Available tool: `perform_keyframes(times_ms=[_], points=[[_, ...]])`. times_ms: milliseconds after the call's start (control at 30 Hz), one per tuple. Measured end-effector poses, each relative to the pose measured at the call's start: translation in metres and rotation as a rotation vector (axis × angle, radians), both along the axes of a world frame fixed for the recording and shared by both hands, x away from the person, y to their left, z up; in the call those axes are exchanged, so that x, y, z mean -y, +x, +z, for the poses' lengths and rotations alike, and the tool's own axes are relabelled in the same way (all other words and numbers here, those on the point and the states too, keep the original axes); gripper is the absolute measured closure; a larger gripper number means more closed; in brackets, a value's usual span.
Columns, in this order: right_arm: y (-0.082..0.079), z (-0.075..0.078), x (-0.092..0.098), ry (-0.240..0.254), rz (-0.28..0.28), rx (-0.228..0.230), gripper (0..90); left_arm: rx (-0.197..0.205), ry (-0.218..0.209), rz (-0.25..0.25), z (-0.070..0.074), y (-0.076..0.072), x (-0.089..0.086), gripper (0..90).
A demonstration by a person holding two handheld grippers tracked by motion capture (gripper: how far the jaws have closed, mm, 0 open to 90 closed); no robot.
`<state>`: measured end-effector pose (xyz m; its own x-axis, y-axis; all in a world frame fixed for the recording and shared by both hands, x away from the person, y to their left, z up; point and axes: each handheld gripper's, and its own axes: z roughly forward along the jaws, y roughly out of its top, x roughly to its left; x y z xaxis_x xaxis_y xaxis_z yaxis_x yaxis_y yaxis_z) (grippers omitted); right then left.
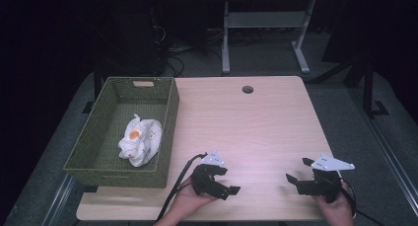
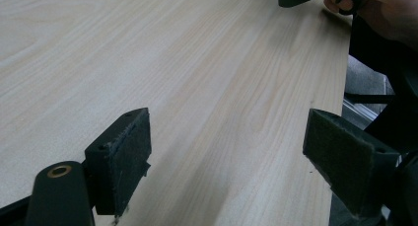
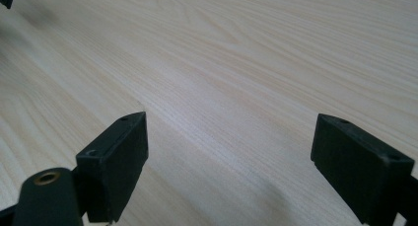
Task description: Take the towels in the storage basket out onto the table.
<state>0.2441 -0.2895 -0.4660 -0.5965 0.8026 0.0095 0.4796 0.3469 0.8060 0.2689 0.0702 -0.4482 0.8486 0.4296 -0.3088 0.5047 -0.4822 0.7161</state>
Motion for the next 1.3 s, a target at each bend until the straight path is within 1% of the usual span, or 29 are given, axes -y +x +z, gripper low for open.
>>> perform_keyframes(times_ms=[67, 267, 300, 367, 433, 533, 567, 633, 700, 767, 800, 867, 933, 1000, 1067, 1133, 1200, 1233, 1267, 1300], points=[[0.0, 0.0, 0.0, 0.002, -0.002, 0.003, 14.0, -0.007, -0.006, -0.005, 0.001, 0.001, 0.0, 17.8], [0.0, 0.0, 0.0, 0.005, -0.007, 0.0, 14.0, -0.022, -0.001, -0.023, 0.004, 0.002, 0.001, 17.8], [0.001, 0.001, 0.0, 0.008, -0.002, 0.009, 14.0, -0.027, 0.002, -0.029, 0.005, 0.002, 0.001, 17.8], [0.0, 0.003, -0.001, 0.012, -0.006, 0.014, 14.0, -0.027, 0.017, -0.038, 0.009, 0.002, 0.001, 17.8], [0.0, 0.004, -0.001, 0.011, -0.005, 0.012, 14.0, -0.032, 0.025, -0.053, 0.015, 0.005, 0.0, 18.0], [0.001, 0.003, -0.002, 0.006, -0.001, 0.01, 14.0, -0.027, 0.036, -0.061, 0.024, 0.01, -0.003, 18.8], [0.001, 0.003, -0.002, 0.006, 0.001, 0.01, 14.0, -0.037, 0.046, -0.062, 0.026, 0.012, -0.004, 19.0], [0.001, 0.003, -0.002, 0.006, -0.003, 0.012, 14.0, -0.047, 0.044, -0.055, 0.031, 0.017, -0.005, 19.0], [0.001, 0.003, -0.002, 0.011, -0.005, 0.011, 14.0, -0.05, 0.059, -0.067, 0.036, 0.02, -0.007, 19.0], [0.001, 0.003, -0.001, 0.009, -0.003, 0.014, 14.0, -0.058, 0.057, -0.074, 0.042, 0.022, -0.008, 19.0], [0.002, 0.003, -0.001, 0.011, -0.002, 0.013, 14.0, -0.051, 0.061, -0.073, 0.046, 0.023, -0.008, 19.0], [0.001, 0.003, -0.001, 0.011, -0.004, 0.012, 14.0, -0.056, 0.047, -0.081, 0.055, 0.027, -0.011, 19.1], [0.001, 0.003, -0.002, 0.012, -0.003, 0.011, 14.0, -0.06, 0.049, -0.086, 0.062, 0.03, -0.011, 19.2], [0.001, 0.004, -0.002, 0.013, -0.004, 0.009, 14.0, -0.057, 0.06, -0.096, 0.07, 0.033, -0.012, 19.2], [0.001, 0.004, -0.003, 0.015, -0.002, 0.015, 14.0, -0.054, 0.056, -0.112, 0.077, 0.037, -0.013, 19.1], [0.001, 0.005, -0.003, 0.014, -0.002, 0.017, 14.0, -0.063, 0.054, -0.114, 0.084, 0.039, -0.014, 19.1], [0.001, 0.005, -0.003, 0.015, 0.0, 0.015, 14.0, -0.06, 0.056, -0.119, 0.091, 0.043, -0.016, 19.1], [0.001, 0.005, -0.003, 0.013, -0.001, 0.016, 14.0, -0.062, 0.051, -0.119, 0.097, 0.046, -0.018, 19.1], [0.001, 0.005, -0.003, 0.013, -0.001, 0.016, 14.0, -0.062, 0.051, -0.119, 0.097, 0.046, -0.018, 19.0], [0.001, 0.005, -0.003, 0.012, 0.002, 0.018, 14.0, -0.071, 0.048, -0.119, 0.1, 0.048, -0.019, 19.0]])
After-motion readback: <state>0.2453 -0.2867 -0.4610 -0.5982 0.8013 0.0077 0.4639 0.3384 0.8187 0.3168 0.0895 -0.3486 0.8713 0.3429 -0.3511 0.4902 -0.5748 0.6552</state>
